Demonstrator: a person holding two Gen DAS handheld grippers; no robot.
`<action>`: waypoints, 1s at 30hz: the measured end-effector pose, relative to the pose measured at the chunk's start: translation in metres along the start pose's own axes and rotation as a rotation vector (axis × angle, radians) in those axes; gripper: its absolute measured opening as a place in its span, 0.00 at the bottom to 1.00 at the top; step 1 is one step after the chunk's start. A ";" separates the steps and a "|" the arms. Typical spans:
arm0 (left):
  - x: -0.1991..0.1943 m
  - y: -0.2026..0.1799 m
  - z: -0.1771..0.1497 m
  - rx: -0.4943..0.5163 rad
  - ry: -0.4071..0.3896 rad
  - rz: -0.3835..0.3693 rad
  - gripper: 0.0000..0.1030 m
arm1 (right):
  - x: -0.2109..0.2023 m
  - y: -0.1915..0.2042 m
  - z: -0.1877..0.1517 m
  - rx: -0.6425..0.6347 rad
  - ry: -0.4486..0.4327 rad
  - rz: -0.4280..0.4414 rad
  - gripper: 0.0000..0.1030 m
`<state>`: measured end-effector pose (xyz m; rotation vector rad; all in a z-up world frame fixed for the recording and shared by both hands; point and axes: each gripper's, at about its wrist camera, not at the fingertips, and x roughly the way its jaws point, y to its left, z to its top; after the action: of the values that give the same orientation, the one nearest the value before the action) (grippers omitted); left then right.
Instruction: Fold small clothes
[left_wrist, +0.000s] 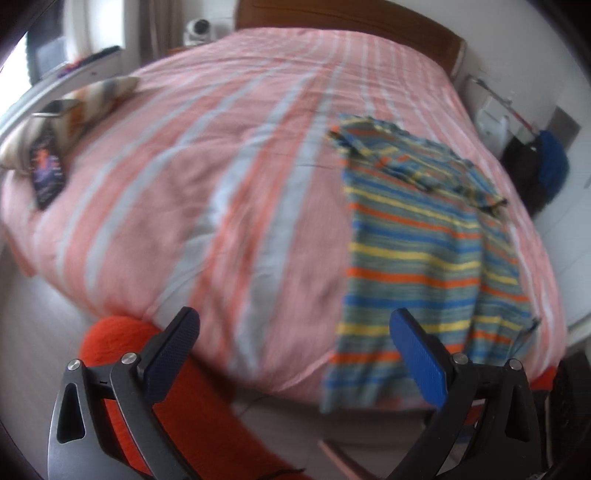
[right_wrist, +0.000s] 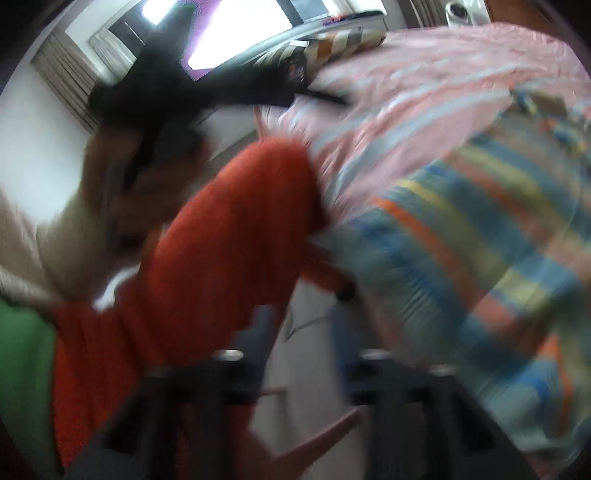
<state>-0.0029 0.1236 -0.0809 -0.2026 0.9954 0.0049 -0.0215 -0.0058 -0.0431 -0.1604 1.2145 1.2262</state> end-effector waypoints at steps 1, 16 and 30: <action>0.009 -0.004 -0.001 0.016 0.026 -0.011 0.99 | 0.000 0.001 -0.009 0.023 -0.009 -0.016 0.54; 0.087 -0.058 -0.058 0.154 0.269 0.011 0.66 | -0.137 -0.158 -0.150 0.836 -0.264 -0.370 0.62; 0.051 -0.044 -0.048 0.236 0.252 0.080 0.03 | -0.179 -0.116 -0.162 0.840 -0.219 -0.515 0.04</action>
<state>-0.0106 0.0679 -0.1407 0.0549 1.2450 -0.0661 -0.0041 -0.2732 -0.0301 0.2669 1.2922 0.2255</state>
